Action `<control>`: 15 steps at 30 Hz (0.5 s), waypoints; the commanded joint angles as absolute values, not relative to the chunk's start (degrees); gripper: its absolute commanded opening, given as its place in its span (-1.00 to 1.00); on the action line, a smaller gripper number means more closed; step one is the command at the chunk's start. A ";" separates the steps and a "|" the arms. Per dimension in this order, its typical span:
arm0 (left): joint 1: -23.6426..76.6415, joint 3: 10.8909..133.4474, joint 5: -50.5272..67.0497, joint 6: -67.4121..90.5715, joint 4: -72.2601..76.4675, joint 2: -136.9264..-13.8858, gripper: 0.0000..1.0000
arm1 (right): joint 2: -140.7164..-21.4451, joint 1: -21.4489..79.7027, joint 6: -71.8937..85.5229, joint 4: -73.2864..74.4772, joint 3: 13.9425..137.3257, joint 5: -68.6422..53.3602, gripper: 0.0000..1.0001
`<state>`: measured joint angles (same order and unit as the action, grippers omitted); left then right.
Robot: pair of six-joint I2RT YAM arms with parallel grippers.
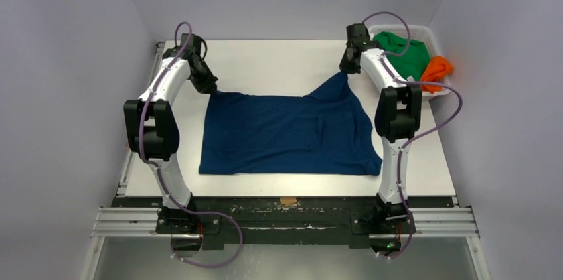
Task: Fold and stack the t-shirts
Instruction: Fold the other side of the tshirt into a rectangle
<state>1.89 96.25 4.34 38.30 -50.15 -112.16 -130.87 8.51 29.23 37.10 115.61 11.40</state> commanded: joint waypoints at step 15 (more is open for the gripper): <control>2.55 75.45 1.45 39.92 -46.83 -88.36 -1.00 | -97.68 9.49 28.71 63.11 97.37 14.87 -1.00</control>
